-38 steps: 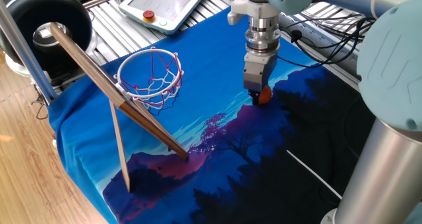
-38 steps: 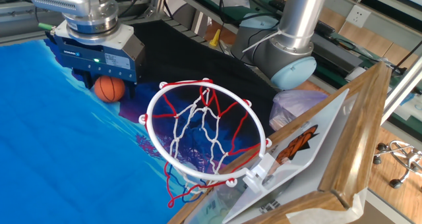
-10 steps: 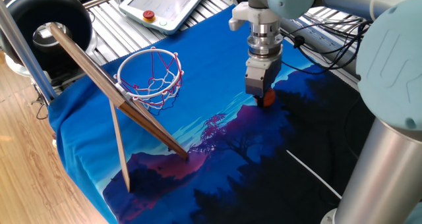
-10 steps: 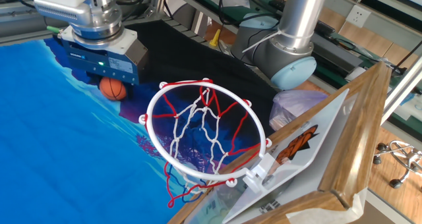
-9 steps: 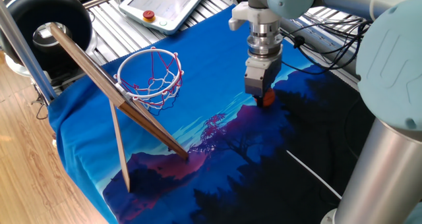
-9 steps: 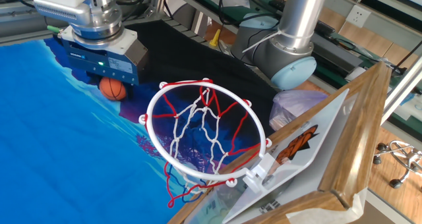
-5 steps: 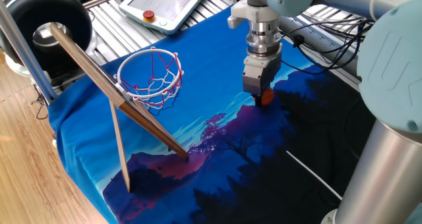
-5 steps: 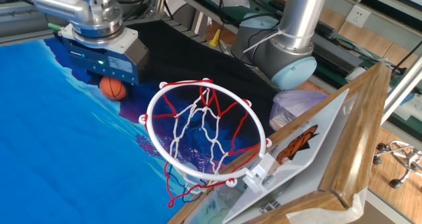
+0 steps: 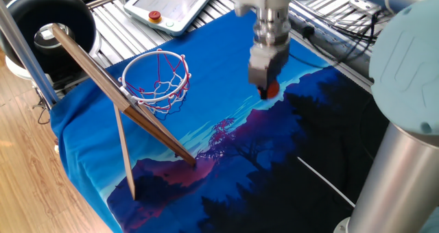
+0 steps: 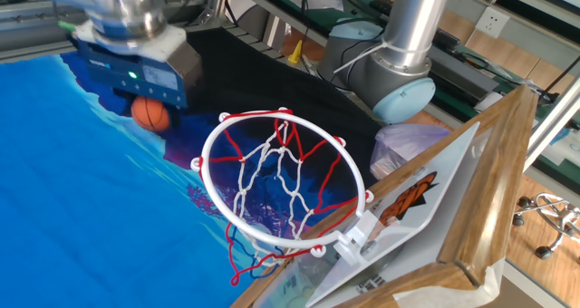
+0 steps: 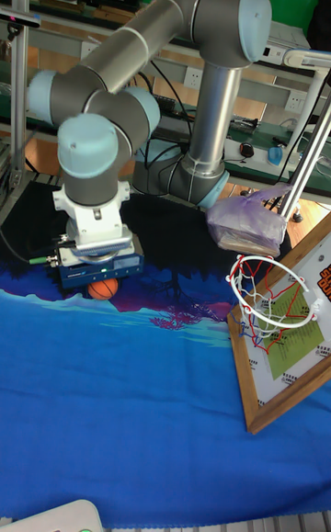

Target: Grab a basketball, release it and shoot it into the basket

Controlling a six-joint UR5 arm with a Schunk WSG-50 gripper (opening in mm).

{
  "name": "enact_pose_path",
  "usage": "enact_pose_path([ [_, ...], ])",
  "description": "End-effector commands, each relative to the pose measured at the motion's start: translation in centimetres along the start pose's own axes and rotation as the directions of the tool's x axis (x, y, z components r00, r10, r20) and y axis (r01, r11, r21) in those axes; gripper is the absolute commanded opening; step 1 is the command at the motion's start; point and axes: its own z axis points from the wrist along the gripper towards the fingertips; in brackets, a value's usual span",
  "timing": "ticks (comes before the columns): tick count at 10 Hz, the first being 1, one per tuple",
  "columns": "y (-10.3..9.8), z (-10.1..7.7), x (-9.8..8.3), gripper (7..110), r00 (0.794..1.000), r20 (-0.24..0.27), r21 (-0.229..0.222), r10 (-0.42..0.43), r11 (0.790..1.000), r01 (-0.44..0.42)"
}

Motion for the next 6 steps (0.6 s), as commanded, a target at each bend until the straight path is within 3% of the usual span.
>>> enact_pose_path([
  [1,0.1,-7.6,-3.3,7,0.995,0.078,-0.067,-0.065,0.995,0.07],
  [3,0.6,-11.7,-3.9,7,0.994,0.088,-0.101,-0.063,0.992,0.072],
  [6,2.2,-12.8,-6.0,7,0.99,0.139,-0.153,-0.035,0.987,0.056],
])
